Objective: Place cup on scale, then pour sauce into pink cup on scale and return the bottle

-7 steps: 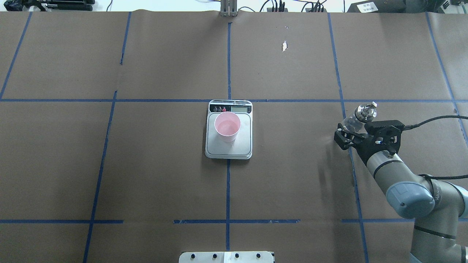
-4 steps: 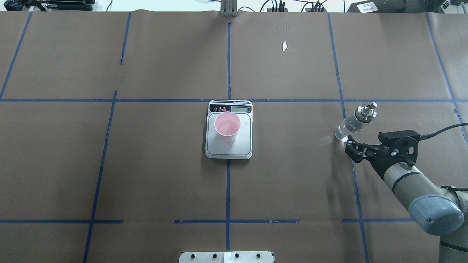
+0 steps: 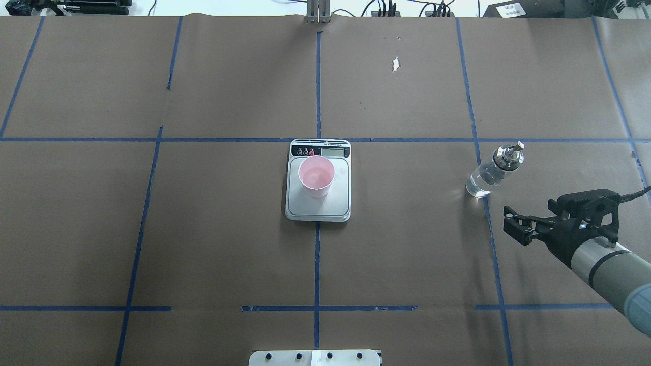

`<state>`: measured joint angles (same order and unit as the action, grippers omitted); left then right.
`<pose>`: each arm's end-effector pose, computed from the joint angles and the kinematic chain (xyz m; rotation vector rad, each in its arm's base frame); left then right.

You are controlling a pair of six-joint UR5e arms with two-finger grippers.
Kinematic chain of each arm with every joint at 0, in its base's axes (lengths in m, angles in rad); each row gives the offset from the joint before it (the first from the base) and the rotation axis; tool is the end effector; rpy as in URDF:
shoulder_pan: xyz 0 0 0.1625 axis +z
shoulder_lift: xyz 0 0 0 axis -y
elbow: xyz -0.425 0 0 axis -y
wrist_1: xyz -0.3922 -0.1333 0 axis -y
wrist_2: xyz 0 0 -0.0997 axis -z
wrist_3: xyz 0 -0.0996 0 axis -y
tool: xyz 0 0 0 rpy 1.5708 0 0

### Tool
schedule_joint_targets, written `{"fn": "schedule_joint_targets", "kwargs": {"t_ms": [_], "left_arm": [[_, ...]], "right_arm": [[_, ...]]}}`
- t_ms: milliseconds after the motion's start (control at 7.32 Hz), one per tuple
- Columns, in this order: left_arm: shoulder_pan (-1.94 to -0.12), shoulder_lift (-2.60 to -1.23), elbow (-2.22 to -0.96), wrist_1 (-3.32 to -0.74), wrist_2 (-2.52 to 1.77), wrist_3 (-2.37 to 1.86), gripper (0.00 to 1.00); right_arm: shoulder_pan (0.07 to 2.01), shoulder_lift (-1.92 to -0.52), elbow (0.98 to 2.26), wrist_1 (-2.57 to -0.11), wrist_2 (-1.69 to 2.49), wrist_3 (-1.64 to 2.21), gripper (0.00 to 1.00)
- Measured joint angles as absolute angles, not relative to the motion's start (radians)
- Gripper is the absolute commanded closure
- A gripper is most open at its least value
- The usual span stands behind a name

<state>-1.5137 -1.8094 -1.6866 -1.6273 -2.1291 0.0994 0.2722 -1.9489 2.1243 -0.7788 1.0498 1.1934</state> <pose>-0.0465 -0.5970 0.4770 0.4127 0.5431 0.2651 -0.2947 -0.2721 0.4560 0.7544 -0.7410 0.1566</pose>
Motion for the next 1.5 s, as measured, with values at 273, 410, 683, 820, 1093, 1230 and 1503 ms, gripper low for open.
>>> {"fn": "schedule_joint_targets", "kwargs": {"t_ms": [273, 410, 683, 820, 1093, 1230, 1503], "left_arm": [[-1.515, -1.805, -1.687, -1.629, -2.129, 0.102, 0.0], [-1.515, -1.801, -1.686, -1.631, -2.13, 0.103, 0.0], [-1.516, -1.798, -1.685, -1.633, -2.13, 0.104, 0.0], [-1.516, -1.797, -1.686, -1.633, -2.131, 0.104, 0.0], [-1.516, -1.797, -1.688, -1.633, -2.132, 0.104, 0.0], [-1.516, -1.798, -1.69, -1.632, -2.132, 0.104, 0.0], [-1.516, -1.798, -1.691, -1.633, -2.132, 0.104, 0.0]], "right_arm": [[0.279, -1.99, 2.248, -0.902, 1.134, 1.193, 0.0], [0.312, -1.992, 2.293, -0.966, 1.204, 1.188, 0.0], [0.504, -1.984, 2.333, -1.034, 1.453, 1.1, 0.0], [0.625, -1.981, 2.33, -1.042, 1.6, 1.009, 0.0], [0.879, -1.962, 2.261, -1.046, 1.88, 0.777, 0.0], [1.022, -1.932, 2.191, -1.047, 2.028, 0.649, 0.0], [1.27, -1.882, 2.036, -1.056, 2.259, 0.401, 0.0]]}}
